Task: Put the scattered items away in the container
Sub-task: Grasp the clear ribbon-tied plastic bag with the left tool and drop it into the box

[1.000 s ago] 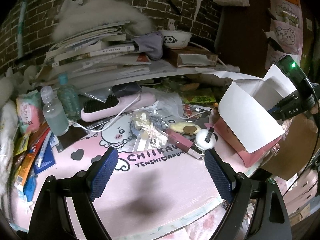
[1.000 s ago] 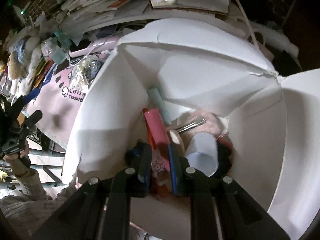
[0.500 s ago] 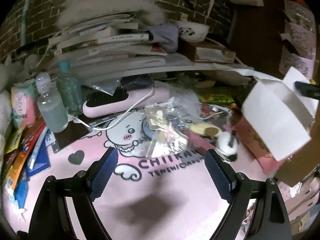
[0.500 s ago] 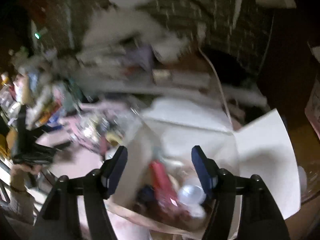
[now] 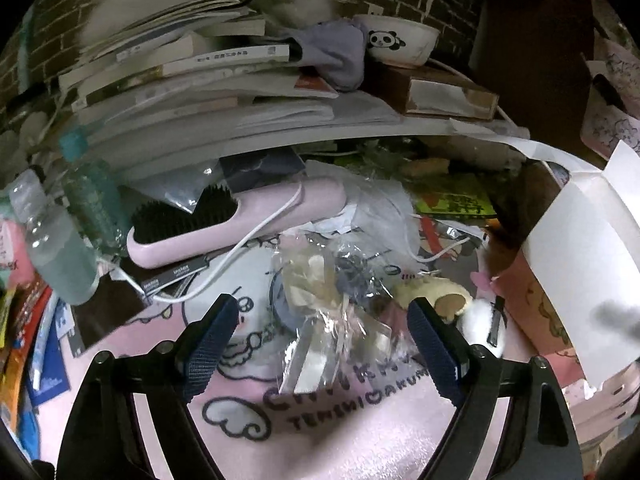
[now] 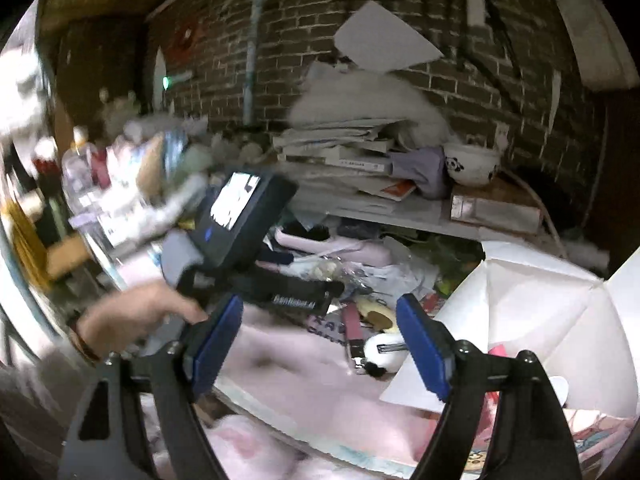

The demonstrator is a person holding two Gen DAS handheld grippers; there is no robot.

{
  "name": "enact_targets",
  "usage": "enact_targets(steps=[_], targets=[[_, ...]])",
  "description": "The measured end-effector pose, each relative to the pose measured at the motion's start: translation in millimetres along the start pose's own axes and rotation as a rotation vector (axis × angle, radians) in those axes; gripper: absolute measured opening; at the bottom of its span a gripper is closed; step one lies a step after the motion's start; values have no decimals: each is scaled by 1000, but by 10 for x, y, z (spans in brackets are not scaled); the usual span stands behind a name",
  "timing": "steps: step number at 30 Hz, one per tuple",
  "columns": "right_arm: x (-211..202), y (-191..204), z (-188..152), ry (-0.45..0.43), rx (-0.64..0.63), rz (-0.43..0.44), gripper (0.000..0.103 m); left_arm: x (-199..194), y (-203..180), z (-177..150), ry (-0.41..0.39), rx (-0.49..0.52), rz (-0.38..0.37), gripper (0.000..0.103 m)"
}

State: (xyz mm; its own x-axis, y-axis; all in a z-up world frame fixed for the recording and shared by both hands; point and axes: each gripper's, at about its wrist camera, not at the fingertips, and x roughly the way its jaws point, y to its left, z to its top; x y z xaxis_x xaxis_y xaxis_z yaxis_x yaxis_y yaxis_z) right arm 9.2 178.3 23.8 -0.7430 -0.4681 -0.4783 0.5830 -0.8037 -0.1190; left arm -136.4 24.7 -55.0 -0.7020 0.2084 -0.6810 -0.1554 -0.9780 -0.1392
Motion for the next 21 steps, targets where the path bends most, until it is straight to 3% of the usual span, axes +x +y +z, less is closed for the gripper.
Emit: enact_targets(steps=[4, 11, 13, 21], targets=[[212, 214, -190, 39, -26, -9, 77, 87, 9, 24, 21, -1, 12, 78], [474, 410, -455, -5, 8, -40, 78, 248, 38, 17, 43, -23, 25, 78], [532, 421, -518, -7, 39, -32, 77, 290, 43, 0, 54, -23, 18, 65], [657, 342, -626, 18, 100, -32, 78, 321, 49, -44, 56, -42, 8, 50]])
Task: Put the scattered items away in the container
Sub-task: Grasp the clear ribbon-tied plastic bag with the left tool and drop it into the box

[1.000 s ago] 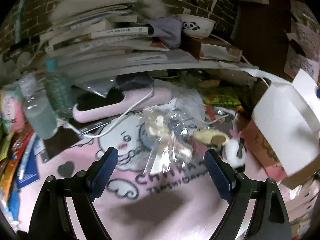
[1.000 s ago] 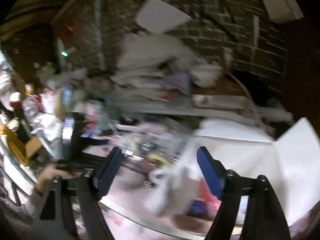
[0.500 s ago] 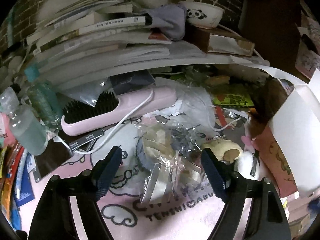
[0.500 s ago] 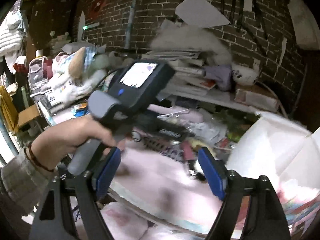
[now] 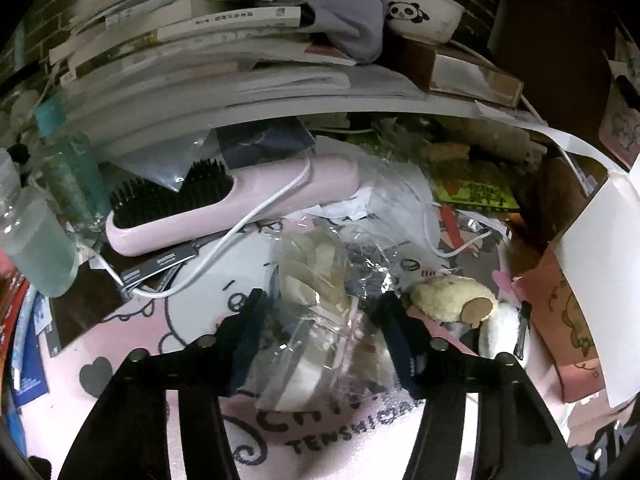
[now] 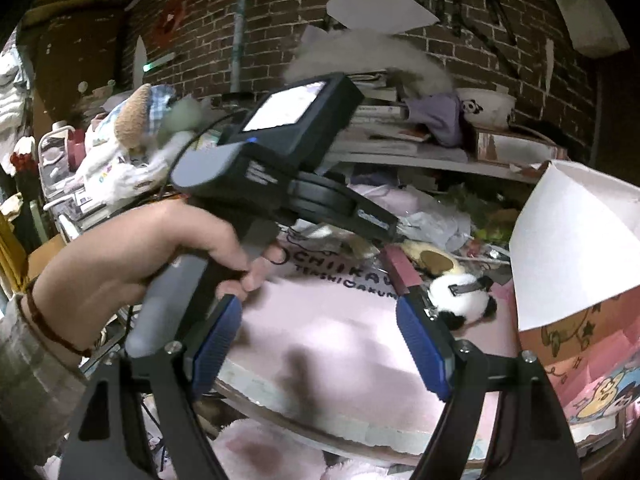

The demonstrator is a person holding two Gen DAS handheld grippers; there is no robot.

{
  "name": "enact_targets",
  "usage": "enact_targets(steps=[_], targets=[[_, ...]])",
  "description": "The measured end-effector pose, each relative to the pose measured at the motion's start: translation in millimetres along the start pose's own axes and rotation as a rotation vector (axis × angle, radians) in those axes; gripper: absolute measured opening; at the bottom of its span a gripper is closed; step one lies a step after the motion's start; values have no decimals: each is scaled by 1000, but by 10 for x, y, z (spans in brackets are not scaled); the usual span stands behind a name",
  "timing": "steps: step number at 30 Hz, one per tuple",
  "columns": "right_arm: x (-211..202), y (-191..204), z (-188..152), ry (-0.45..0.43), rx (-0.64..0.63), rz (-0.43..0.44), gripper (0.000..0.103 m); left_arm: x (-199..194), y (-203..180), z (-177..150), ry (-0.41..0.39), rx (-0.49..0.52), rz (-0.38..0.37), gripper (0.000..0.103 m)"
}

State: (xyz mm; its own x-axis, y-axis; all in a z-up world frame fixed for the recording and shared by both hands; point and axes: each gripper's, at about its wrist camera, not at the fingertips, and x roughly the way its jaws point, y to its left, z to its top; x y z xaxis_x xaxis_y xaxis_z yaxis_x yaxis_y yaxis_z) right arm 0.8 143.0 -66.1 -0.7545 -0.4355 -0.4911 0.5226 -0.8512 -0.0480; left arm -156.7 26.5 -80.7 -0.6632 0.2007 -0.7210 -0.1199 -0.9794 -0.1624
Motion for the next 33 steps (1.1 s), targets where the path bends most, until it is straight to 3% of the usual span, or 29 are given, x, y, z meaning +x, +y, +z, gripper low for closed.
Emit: enact_targets(steps=[4, 10, 27, 33], targets=[[5, -71, 5, -1, 22, -11, 78, -48, 9, -30, -6, -10, 1, 36], [-4, -157, 19, -12, 42, -34, 78, -190, 99, -85, -12, -38, -11, 28], [37, -254, 24, -16, 72, -48, 78, -841, 128, -61, -91, 1, -26, 15], [39, -266, 16, -29, 77, -58, 78, -1167, -93, 102, -151, 30, -103, 15]])
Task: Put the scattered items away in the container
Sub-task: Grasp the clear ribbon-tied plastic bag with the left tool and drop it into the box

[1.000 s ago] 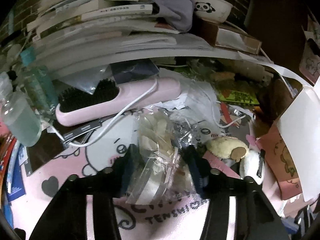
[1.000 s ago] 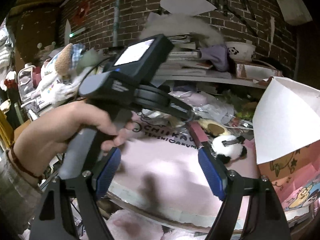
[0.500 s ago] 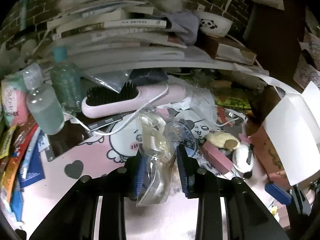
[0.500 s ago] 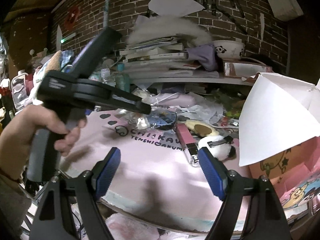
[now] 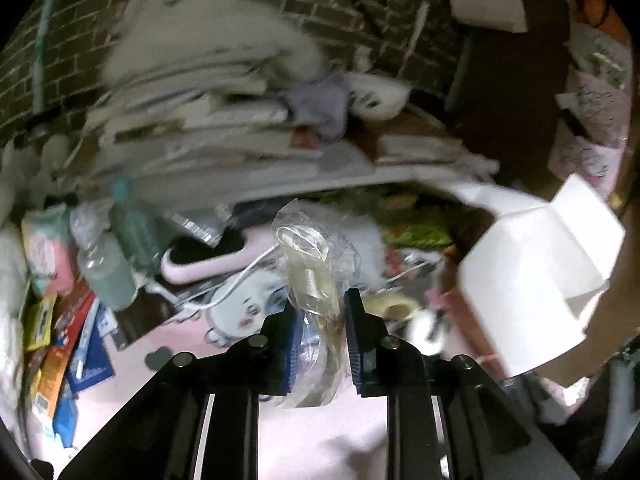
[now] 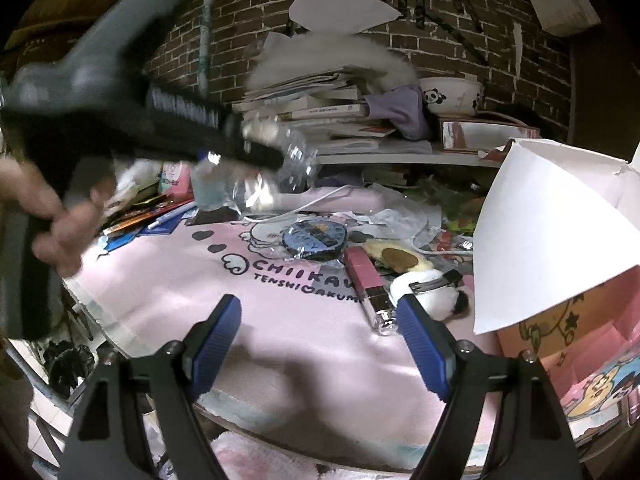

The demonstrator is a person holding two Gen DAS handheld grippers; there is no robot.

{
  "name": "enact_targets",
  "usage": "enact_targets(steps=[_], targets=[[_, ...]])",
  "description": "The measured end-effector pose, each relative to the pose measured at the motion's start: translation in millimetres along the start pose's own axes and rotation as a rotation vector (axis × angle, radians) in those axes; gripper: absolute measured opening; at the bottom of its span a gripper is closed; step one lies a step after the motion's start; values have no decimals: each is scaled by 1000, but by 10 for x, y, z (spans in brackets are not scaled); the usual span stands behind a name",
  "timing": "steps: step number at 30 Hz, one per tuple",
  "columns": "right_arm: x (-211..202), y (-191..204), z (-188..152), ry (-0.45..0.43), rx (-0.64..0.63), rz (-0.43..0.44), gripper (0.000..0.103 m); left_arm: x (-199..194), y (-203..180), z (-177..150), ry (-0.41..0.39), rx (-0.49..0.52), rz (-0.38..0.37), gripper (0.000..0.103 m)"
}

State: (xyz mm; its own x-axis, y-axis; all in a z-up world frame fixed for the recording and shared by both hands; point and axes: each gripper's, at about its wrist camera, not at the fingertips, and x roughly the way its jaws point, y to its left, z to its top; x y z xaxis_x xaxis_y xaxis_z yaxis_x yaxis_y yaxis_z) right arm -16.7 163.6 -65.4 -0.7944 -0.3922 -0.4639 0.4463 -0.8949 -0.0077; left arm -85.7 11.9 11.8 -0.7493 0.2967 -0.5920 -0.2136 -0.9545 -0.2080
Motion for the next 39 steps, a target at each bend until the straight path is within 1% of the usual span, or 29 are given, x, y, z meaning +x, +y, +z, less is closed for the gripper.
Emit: enact_targets(steps=[3, 6, 9, 12, 16, 23, 27, 29, 30, 32, 34, 36, 37, 39], targets=[[-5, -4, -15, -3, 1, -1, 78, -108, -227, 143, -24, 38, -75, 15], [-25, -26, -44, -9, 8, 2, 78, -165, -523, 278, -33, 92, -177, 15], [-55, -59, -76, -13, 16, 14, 78, -158, -823, 378, -19, 150, -251, 15], [-69, -88, -103, -13, 16, 28, 78, -77, -1124, 453, 20, 206, -304, 15], [-99, -128, -131, -21, 16, 48, 78, 108, -1455, 490, 96, 251, -338, 15], [-172, -249, -211, -60, 54, 64, 79, 495, -1780, 534, 244, 261, -392, 15], [-179, -324, -262, -78, 81, 63, 80, 689, -1924, 510, 313, 273, -391, 16], [-176, -356, -273, -83, 93, 62, 80, 758, -1971, 487, 329, 285, -375, 17], [-172, -377, -278, -84, 103, 72, 80, 785, -1991, 474, 334, 291, -366, 18], [-177, -387, -282, -86, 108, 82, 80, 805, -2003, 460, 336, 293, -355, 27], [-190, -374, -285, -96, 101, 80, 80, 803, -2001, 472, 322, 287, -346, 48], [-211, -375, -286, -108, 101, 85, 80, 760, -1990, 476, 297, 289, -344, 58], [-222, -383, -284, -113, 105, 93, 80, 745, -1984, 478, 290, 292, -345, 62], [-229, -386, -281, -114, 109, 98, 80, 723, -1964, 490, 286, 294, -339, 67]])
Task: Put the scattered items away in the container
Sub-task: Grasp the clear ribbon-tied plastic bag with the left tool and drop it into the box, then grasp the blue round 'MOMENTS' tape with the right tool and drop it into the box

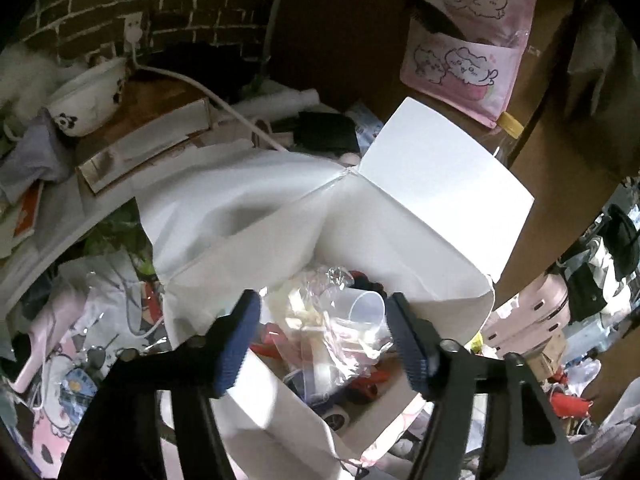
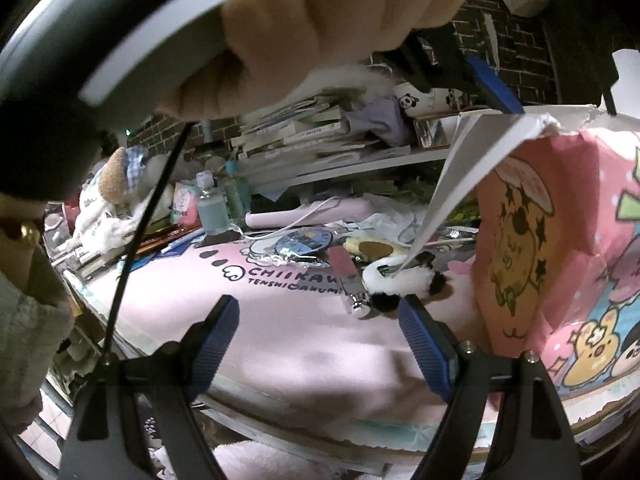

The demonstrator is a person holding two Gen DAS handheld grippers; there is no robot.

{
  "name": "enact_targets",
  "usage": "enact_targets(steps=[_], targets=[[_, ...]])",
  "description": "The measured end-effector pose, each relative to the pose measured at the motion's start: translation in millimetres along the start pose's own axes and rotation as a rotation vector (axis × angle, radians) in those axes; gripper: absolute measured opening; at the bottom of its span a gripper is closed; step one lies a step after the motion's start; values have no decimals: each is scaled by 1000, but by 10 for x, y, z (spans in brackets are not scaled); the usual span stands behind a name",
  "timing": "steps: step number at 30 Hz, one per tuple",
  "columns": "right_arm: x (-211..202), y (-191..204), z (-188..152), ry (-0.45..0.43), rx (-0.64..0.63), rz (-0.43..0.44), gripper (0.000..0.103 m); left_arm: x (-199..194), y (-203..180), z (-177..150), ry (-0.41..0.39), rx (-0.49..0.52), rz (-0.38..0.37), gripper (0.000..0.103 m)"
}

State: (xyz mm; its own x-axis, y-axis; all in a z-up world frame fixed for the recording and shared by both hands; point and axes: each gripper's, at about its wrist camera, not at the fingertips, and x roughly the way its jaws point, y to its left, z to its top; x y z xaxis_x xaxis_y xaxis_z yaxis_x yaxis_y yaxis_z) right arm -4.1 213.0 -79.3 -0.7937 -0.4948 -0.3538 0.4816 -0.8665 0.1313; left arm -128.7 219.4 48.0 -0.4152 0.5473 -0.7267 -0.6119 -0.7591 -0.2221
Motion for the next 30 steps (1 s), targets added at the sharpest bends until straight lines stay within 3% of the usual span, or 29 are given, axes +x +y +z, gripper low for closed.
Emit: enact_targets(steps=[10, 16, 21, 27, 30], targets=[[-7, 18, -1, -3, -3, -12, 81, -314, 18, -168, -75, 72, 76, 83], [26, 60, 0, 5, -1, -29, 88, -561, 206, -377, -142, 57, 190, 88], [89, 126, 6, 18, -13, -50, 89, -831, 471, -658, -185, -8, 308, 89], [152, 288, 31, 25, -74, -56, 90, -1262, 833, -1085, -255, -146, 364, 89], [207, 385, 79, 31, -103, -42, 90, -1424, 992, -1327, -275, -207, 429, 89]])
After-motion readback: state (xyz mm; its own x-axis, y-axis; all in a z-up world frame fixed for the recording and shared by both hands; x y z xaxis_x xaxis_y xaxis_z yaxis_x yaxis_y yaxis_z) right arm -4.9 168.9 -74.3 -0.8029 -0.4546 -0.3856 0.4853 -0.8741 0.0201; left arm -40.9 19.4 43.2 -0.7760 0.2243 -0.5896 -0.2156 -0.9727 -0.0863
